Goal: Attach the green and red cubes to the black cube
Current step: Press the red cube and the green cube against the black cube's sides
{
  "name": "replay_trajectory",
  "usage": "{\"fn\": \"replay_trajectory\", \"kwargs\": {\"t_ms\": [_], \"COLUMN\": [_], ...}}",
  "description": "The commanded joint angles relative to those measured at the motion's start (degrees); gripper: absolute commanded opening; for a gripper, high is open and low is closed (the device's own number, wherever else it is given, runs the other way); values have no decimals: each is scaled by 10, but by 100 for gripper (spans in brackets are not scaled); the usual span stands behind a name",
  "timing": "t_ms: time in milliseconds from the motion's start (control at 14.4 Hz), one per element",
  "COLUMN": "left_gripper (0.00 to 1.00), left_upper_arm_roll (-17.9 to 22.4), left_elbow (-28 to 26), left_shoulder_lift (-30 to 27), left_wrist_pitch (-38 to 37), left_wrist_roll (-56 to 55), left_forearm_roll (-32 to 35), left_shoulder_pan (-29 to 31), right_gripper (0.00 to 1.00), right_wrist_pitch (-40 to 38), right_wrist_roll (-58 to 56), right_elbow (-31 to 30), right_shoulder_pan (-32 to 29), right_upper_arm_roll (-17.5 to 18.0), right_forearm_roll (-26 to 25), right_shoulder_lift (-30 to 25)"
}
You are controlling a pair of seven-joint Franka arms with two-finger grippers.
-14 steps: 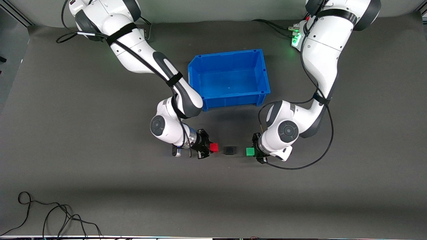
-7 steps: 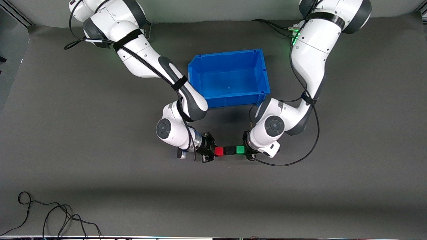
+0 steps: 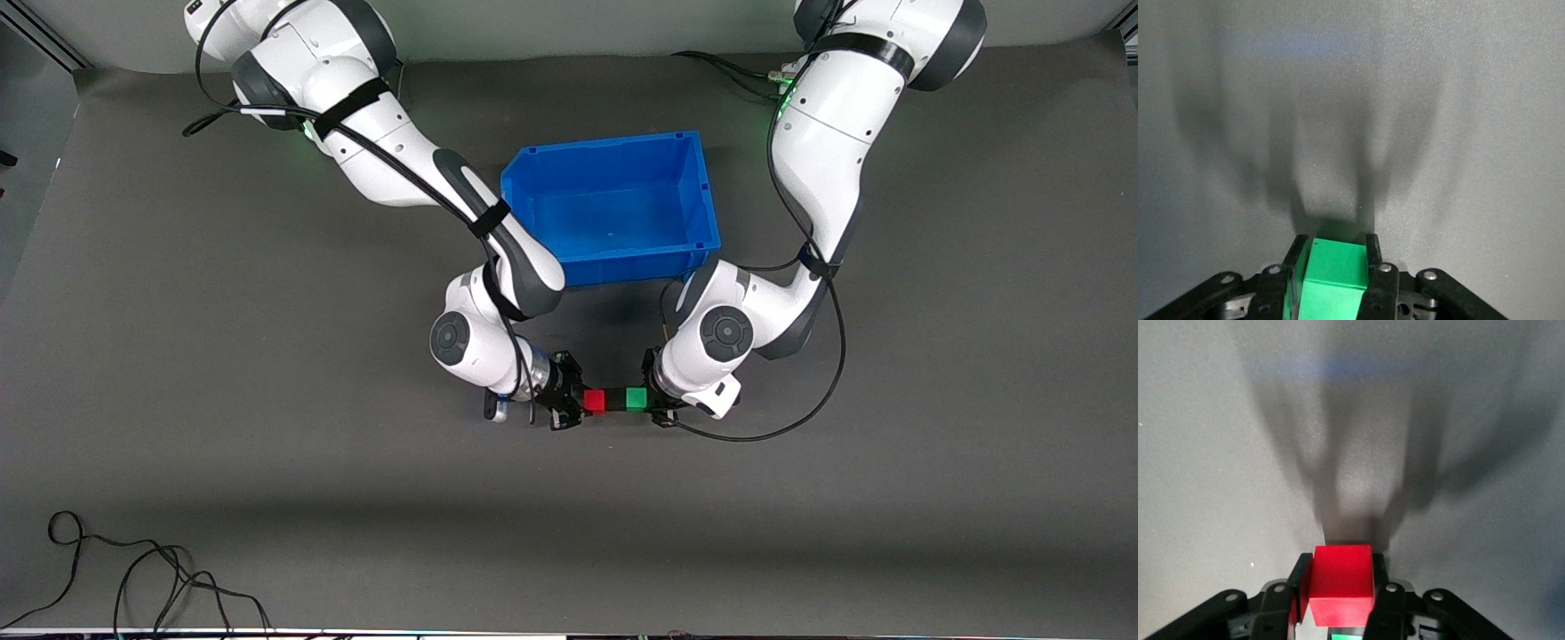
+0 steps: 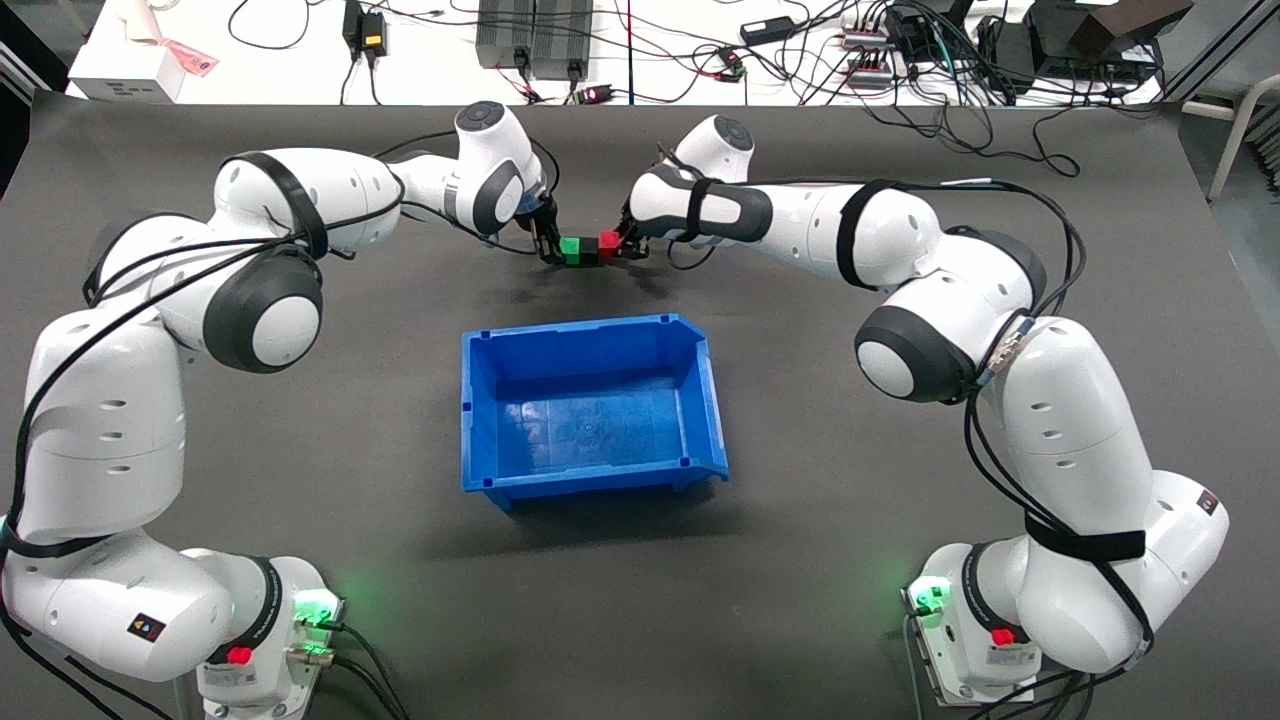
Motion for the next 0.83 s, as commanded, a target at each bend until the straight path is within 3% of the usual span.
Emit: {"fn": "replay_trajectory", "kwargs": {"t_ms": [0,208,278,347,625,764], "left_gripper": [100,100,100,100,100,100], "left_upper_arm_roll": [6,7,9,11,39,40], "left_elbow": [15,28,28,28,34,37], "left_shoulder_lift": [2,-4,-7,-13,-59,-86], "left_wrist_pitch": [0,-15,-22,-29,-43,-88], "left_wrist_roll": [0,1,2,3,12,75], "left_forearm_roll": [1,3,6,12,29,56], "left_shoulder_pan": [-13,-7,-4,-3,25,40], "right_gripper": [29,34,58,96,100,100], "right_wrist_pitch": [7,7,7,6,-8,-76], "right_wrist_roll": [11,10,10,10,5,3], "right_elbow": [21,20,20,20,16,18], "right_shoulder_pan": [11,13,13,13,3,-8], "right_upper_arm_roll": [-7,-8,-8,-8,-14,-34], "right_forearm_roll": [11,9,8,9,5,4], "right_shoulder_lift": [14,15,15,15,-19,-45]}}
